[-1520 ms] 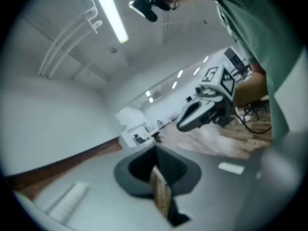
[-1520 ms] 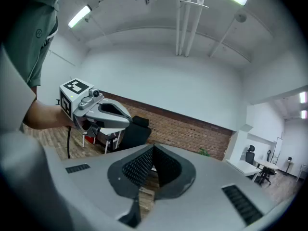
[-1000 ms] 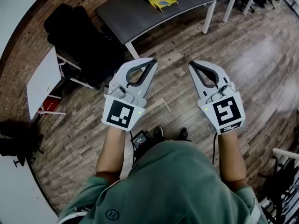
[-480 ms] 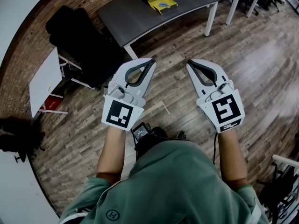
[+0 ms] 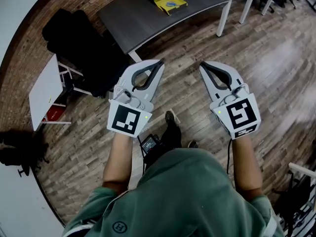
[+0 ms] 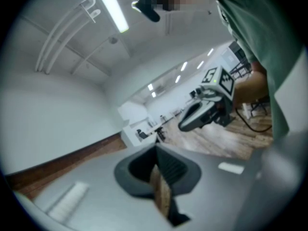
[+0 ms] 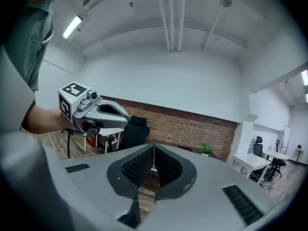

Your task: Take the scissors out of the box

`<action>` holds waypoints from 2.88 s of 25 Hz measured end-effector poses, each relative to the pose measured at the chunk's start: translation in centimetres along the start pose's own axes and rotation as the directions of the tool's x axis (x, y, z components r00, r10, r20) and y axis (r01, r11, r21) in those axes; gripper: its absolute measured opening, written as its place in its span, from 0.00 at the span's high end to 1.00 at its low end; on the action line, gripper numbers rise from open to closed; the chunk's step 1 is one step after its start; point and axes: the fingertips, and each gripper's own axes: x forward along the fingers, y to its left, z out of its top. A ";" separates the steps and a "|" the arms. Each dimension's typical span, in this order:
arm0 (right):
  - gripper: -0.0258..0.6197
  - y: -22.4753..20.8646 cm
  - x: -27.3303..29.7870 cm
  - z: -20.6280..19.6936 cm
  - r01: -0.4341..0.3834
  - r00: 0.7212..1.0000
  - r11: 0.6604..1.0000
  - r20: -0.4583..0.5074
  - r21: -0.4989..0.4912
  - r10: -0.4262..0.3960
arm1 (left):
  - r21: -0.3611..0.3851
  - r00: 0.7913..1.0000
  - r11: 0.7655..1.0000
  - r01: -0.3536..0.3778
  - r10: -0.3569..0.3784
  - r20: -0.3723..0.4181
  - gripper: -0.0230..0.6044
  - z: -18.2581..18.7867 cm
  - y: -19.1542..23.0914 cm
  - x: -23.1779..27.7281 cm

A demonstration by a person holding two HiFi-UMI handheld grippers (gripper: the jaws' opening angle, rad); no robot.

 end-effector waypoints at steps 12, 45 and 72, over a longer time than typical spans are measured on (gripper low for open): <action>0.95 -5.9 13.2 0.0 0.055 0.998 0.998 -0.043 0.028 -0.054 | -0.039 0.999 0.999 0.037 -0.035 0.041 0.97 -8.2 11.1 6.9; 0.95 -22.4 32.6 -1.9 0.011 0.999 0.999 -0.038 0.048 -0.009 | -0.030 0.999 0.998 0.048 -0.048 0.014 0.97 -17.2 25.7 24.2; 0.95 -39.6 44.9 -7.4 -0.025 0.999 0.993 -0.036 -0.117 0.021 | -0.029 0.995 1.000 -0.003 0.000 -0.105 0.97 -25.1 32.1 44.3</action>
